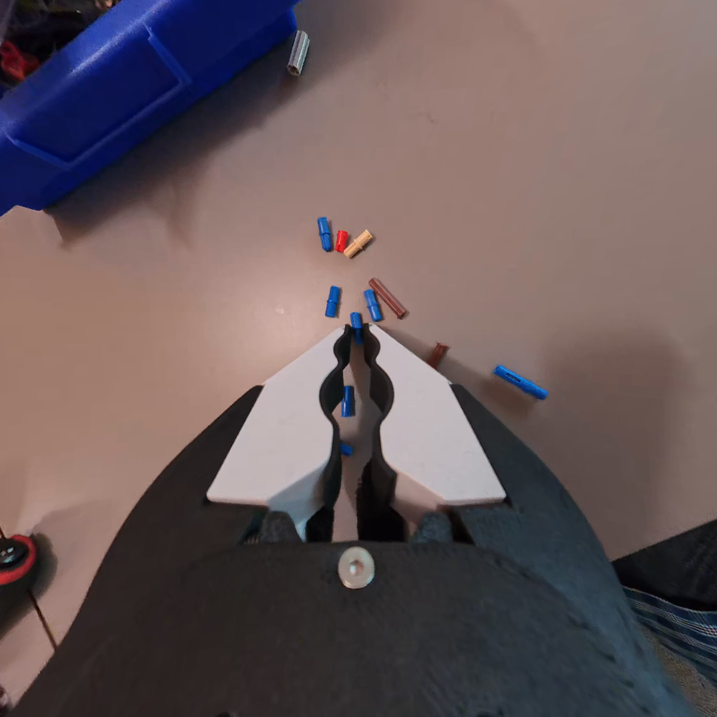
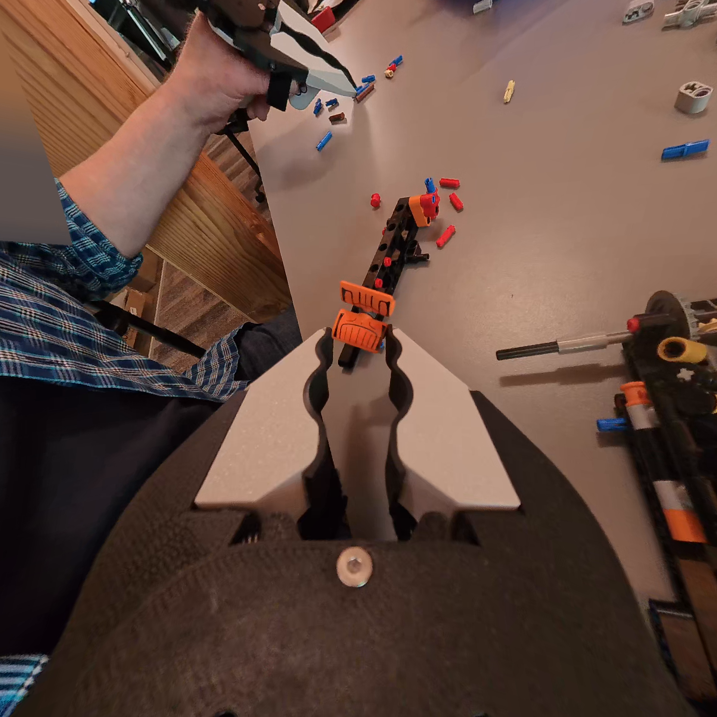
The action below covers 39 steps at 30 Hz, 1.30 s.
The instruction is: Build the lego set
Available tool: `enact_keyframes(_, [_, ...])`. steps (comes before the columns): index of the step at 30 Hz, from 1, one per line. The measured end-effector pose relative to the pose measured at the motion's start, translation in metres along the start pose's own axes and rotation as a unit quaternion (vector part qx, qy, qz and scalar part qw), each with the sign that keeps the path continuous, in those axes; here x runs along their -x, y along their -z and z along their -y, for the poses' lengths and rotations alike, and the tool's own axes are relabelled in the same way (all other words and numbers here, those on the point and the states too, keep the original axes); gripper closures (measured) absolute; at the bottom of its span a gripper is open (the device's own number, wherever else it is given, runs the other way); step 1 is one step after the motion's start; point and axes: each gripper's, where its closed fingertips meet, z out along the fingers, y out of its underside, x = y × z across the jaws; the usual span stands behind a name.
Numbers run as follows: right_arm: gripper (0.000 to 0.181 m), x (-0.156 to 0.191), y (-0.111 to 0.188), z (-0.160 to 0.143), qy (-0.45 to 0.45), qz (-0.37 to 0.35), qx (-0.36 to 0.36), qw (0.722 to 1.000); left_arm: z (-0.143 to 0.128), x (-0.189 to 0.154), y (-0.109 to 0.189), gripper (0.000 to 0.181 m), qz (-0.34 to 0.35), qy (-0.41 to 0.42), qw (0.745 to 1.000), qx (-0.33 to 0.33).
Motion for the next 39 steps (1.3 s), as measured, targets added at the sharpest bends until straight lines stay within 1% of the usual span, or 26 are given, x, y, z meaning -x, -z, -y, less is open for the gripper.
enact_keyframes(3, [0.157,0.0,0.001,0.001,-0.002,0.003,-0.002,1.0,0.0,0.0,0.0,0.177,-0.006,0.006,1.0,-0.005])
enact_keyframes(7, [0.157,0.0,0.002,0.002,-0.005,0.005,-0.006,1.0,0.001,0.001,0.004,0.177,0.009,0.0,1.0,-0.018])
enact_keyframes(8, [0.157,-0.001,0.002,0.002,-0.006,0.002,-0.008,1.0,0.005,-0.002,0.01,0.177,0.012,0.0,1.0,-0.029])
enact_keyframes(10, [0.157,-0.004,0.002,0.003,-0.009,-0.008,-0.011,1.0,0.023,-0.02,0.027,0.177,0.0,-0.002,0.998,-0.06])
enact_keyframes(12, [0.157,-0.008,0.002,0.004,-0.011,-0.024,-0.011,1.0,0.052,-0.057,0.048,0.177,-0.032,-0.012,0.994,-0.103])
enact_keyframes(15, [0.157,-0.011,0.001,0.004,-0.015,-0.037,-0.01,0.999,0.091,-0.137,0.064,0.177,-0.098,-0.034,0.985,-0.141])
enact_keyframes(18, [0.157,-0.015,0.001,0.004,-0.026,-0.045,-0.008,0.999,0.115,-0.223,0.063,0.177,-0.173,-0.048,0.971,-0.157])
enact_keyframes(19, [0.157,-0.017,0.001,0.004,-0.028,-0.05,-0.007,0.998,0.12,-0.246,0.06,0.177,-0.186,-0.055,0.969,-0.155])
enact_keyframes(21, [0.157,-0.019,0.002,0.003,-0.025,-0.06,-0.002,0.998,0.125,-0.283,0.052,0.177,-0.205,-0.07,0.965,-0.148])
enact_keyframes(22, [0.157,-0.019,0.002,0.002,-0.021,-0.061,-0.001,0.998,0.125,-0.294,0.046,0.177,-0.203,-0.079,0.966,-0.14])
enact_keyframes(23, [0.157,-0.019,0.002,0.002,-0.016,-0.063,0.002,0.998,0.127,-0.3,0.042,0.177,-0.196,-0.085,0.967,-0.139])
enact_keyframes(27, [0.157,-0.019,0.001,-0.002,0.003,-0.073,0.017,0.997,0.135,-0.321,0.036,0.177,-0.226,-0.066,0.961,-0.142])
enact_keyframes(32, [0.157,-0.02,-0.001,-0.007,0.027,-0.094,0.035,0.995,0.141,-0.326,0.031,0.177,-0.208,-0.077,0.965,-0.141])
enact_keyframes(39, [0.157,-0.023,-0.003,-0.01,0.054,-0.119,0.054,0.99,0.138,-0.327,0.026,0.177,-0.199,-0.093,0.968,-0.12])
